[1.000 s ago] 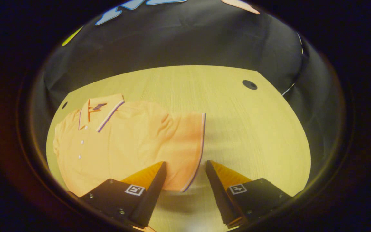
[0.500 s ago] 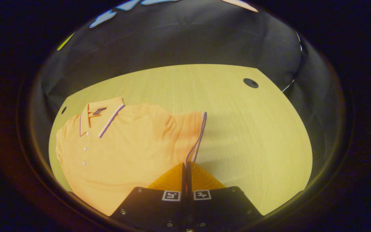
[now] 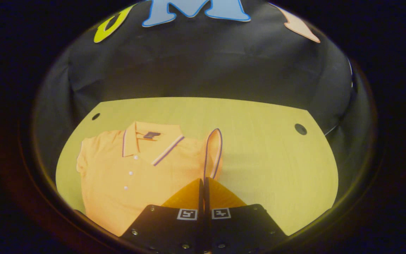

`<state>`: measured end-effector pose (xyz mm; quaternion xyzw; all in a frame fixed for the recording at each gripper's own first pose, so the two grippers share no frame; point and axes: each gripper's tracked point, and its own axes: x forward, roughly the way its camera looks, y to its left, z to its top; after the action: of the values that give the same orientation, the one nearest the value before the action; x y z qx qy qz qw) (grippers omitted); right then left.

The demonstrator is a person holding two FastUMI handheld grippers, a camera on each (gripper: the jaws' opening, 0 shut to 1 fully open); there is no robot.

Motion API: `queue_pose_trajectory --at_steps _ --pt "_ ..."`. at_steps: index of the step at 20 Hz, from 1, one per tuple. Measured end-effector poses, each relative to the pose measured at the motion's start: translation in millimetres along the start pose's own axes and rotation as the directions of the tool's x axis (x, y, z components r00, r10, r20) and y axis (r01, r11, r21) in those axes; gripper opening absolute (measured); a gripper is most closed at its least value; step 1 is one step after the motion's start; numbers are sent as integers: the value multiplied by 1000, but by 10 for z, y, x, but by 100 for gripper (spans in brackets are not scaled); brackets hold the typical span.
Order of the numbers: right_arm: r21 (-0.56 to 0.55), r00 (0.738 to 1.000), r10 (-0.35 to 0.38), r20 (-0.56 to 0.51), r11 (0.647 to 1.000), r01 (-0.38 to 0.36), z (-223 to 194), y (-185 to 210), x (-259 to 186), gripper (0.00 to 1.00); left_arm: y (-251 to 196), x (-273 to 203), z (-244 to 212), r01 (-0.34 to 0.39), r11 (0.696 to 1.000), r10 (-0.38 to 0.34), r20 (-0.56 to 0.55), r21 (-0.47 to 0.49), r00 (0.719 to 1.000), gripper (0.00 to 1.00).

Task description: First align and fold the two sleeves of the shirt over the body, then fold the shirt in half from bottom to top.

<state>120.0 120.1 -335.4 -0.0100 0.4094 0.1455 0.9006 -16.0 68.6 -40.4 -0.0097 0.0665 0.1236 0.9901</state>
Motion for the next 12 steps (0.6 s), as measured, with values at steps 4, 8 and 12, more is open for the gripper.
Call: queue_pose_trajectory --at_steps 4,8,12 --pt "-85 997 81 -5 993 -81 44 539 37 0 85 -21 -19 -15 1000 15 -4 3 1000 94" --pt "-130 992 112 -51 984 -118 -91 831 107 0 213 -52 -65 -35 999 35 -14 3 999 94" --pt "-132 988 126 -93 982 -138 -212 934 154 7 278 -38 -96 -45 999 45 -25 0 999 94"
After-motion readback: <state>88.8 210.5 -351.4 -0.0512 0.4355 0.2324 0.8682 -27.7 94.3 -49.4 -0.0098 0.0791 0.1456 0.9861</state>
